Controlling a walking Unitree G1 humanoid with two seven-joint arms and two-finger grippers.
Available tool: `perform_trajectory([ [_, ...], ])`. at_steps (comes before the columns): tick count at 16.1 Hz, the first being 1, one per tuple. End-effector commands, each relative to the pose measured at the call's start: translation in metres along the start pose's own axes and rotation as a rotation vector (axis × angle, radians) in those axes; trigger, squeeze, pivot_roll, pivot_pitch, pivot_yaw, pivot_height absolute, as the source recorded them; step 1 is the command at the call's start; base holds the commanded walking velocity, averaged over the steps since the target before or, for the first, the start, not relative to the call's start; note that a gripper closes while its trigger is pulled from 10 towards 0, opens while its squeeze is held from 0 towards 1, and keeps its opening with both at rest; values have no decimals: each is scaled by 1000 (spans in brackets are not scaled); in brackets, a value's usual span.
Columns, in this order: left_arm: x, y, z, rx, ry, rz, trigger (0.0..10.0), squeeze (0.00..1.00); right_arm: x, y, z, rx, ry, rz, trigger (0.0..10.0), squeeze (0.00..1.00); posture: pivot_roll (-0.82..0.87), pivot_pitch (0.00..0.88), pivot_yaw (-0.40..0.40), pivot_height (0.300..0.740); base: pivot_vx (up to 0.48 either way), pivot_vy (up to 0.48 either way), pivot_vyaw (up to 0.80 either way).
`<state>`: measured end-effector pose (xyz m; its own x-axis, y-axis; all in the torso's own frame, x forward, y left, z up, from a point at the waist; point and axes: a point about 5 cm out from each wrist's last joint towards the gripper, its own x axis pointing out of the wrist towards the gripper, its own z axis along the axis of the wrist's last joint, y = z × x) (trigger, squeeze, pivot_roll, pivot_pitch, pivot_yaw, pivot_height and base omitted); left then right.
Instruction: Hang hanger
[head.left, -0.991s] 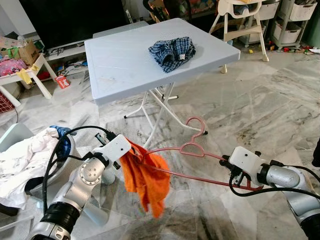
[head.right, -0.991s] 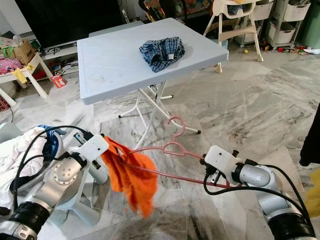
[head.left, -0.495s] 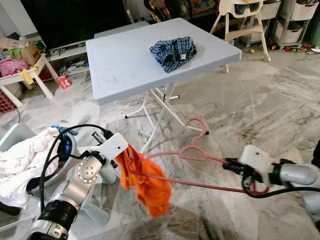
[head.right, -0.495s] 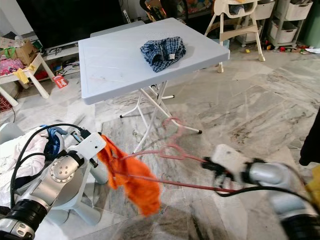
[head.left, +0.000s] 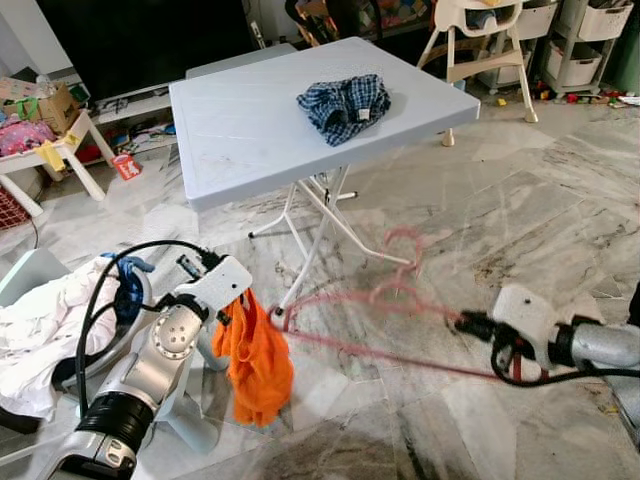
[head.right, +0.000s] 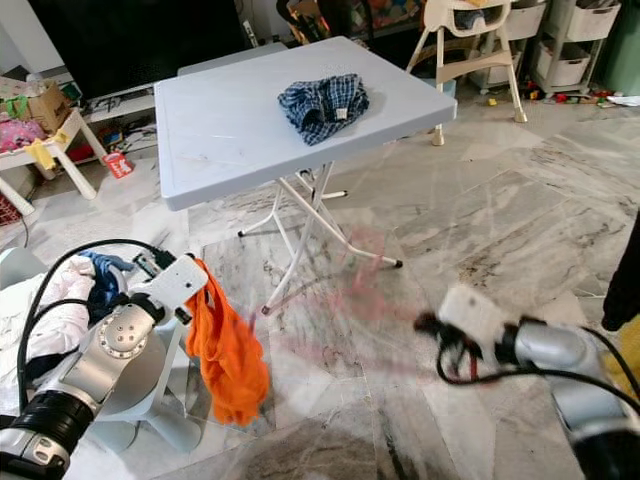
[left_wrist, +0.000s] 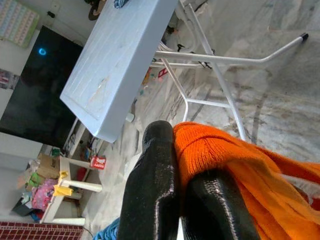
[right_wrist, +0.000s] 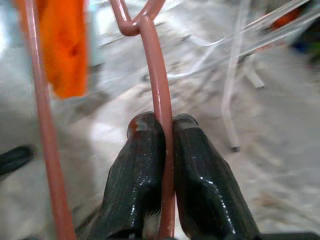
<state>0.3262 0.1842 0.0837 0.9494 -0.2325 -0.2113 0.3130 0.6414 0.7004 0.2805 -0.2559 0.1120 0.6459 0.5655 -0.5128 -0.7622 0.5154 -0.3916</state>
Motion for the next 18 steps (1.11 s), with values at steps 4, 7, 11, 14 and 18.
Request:
perform_trajectory([
  [4, 5, -1, 8, -26, -17, 24, 10000, 0, 33, 14, 12, 31, -91, -133, 10000, 0, -54, 0, 182, 740, 0, 0, 0],
  [7, 15, -11, 9, -154, 8, 54, 10000, 0, 40, 12, 0, 72, -77, -281, 10000, 0, -67, 6, 184, 740, 0, 0, 0],
  [11, 17, -35, 3, -296, 53, 13, 10000, 0, 50, 33, -26, 173, -17, -363, 10000, 0, -79, 3, 191, 740, 0, 0, 0],
  [14, 22, -29, 7, -286, 46, 40, 10000, 0, 43, 35, -38, 149, 28, -417, 10000, 0, -90, 5, 195, 740, 0, 0, 0],
  [18, 18, -38, -10, -335, 141, 30, 10000, 0, 38, 37, -60, 193, 109, -530, 10000, 0, -104, 0, 195, 740, 0, 0, 0],
])
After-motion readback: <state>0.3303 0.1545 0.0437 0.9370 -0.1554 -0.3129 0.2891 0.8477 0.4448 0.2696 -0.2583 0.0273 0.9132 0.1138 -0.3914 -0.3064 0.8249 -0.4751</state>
